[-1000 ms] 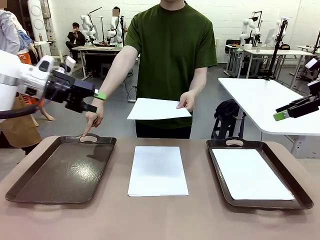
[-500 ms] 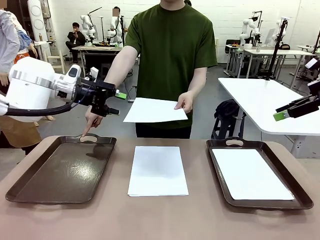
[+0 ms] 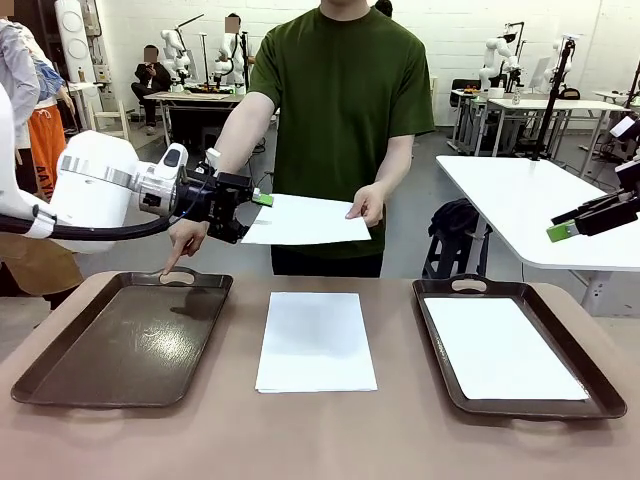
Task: Sort the A4 documents.
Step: Receive the A4 Paper.
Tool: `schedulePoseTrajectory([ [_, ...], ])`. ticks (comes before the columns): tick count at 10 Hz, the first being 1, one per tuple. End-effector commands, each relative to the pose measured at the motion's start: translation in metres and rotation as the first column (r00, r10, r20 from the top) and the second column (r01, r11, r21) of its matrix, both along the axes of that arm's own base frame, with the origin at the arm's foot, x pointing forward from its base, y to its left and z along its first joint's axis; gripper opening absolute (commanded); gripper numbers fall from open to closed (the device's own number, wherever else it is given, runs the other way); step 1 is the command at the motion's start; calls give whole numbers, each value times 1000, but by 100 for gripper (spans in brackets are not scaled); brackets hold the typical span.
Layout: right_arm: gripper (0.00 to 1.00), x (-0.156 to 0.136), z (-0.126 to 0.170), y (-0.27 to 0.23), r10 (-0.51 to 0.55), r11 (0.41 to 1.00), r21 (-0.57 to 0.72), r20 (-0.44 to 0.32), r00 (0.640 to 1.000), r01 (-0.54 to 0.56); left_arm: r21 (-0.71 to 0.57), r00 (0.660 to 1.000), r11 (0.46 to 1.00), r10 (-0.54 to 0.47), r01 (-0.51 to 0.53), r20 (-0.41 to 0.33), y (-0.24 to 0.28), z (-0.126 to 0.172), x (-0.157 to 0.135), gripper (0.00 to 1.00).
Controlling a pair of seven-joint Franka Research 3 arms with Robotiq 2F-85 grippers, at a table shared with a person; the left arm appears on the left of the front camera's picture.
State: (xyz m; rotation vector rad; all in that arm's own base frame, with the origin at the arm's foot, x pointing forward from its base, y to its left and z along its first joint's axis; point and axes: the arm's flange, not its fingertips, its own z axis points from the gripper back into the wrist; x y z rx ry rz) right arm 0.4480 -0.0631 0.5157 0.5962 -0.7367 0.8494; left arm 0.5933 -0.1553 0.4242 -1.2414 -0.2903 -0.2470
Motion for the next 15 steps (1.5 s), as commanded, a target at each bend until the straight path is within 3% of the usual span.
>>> schedulePoseTrajectory([
  [1, 100, 1, 0, 1, -7, 1000, -7, 6, 1000, 7, -20, 998, 999, -41, 40, -45, -8, 1, 18, 100],
  [5, 100, 1, 0, 1, -7, 1000, -7, 6, 1000, 7, -39, 991, 997, -74, 71, -110, -11, -3, 37, 100],
  [9, 100, 1, 0, 1, -7, 1000, -7, 6, 1000, 7, -27, 963, 996, -86, 82, -257, -5, -6, 39, 100],
  [11, 100, 1, 0, 1, -7, 1000, -7, 6, 1000, 7, -119, 964, 988, -121, 95, -237, -9, -8, 38, 100],
  [12, 100, 1, 0, 1, -7, 1000, -7, 6, 1000, 7, -165, 969, 982, -125, 90, -212, -11, -9, 36, 82],
  [13, 100, 1, 0, 1, -7, 1000, -7, 6, 1000, 7, -182, 967, 979, -132, 93, -217, -13, -11, 36, 80],
  [14, 100, 1, 0, 1, -7, 1000, -7, 6, 1000, 7, -174, 965, 981, -124, 85, -230, -13, -14, 36, 62],
  [15, 100, 1, 0, 1, -7, 1000, -7, 6, 1000, 7, -165, 965, 983, -113, 74, -236, -11, -15, 37, 60],
])
